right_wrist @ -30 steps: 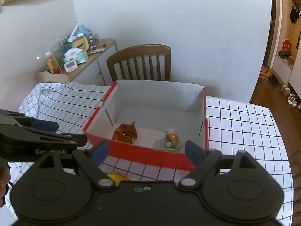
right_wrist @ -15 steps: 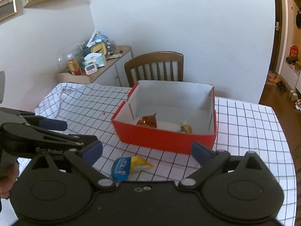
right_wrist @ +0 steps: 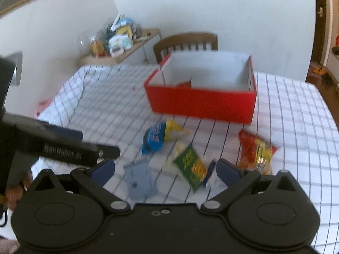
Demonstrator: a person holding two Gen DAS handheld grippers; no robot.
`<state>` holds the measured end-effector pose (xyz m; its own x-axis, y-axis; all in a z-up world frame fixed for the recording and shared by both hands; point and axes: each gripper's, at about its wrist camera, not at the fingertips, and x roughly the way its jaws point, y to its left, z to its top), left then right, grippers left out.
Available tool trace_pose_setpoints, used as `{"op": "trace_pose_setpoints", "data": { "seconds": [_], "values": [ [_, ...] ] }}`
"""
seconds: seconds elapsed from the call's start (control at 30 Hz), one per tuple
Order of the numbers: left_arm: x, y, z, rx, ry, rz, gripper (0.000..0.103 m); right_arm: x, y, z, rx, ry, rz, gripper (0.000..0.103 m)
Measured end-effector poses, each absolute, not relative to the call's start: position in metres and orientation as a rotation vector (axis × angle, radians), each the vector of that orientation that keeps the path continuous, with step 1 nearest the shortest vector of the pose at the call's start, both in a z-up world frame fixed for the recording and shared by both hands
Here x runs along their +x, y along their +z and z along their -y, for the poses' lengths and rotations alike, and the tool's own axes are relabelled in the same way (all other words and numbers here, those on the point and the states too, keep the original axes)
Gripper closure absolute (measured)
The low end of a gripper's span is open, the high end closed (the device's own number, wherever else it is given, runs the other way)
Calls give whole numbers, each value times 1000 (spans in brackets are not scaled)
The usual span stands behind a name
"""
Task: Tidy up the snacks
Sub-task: 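Move both tools back to the remaining snacks on the table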
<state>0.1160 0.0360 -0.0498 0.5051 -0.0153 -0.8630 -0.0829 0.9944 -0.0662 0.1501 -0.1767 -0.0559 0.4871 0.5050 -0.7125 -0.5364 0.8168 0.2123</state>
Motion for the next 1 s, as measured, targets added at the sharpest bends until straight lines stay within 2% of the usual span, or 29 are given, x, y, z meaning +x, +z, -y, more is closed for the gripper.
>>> {"op": "trace_pose_setpoints", "data": {
  "seconds": [0.37,1.0],
  "values": [
    [127,-101,-35,-147,200,-1141,9,133,-120,169,-150,674,-972,6],
    [164,-152,-39,-350,422,-1241,9,128,-165,156,-373,795,-1023,42]
  ]
}}
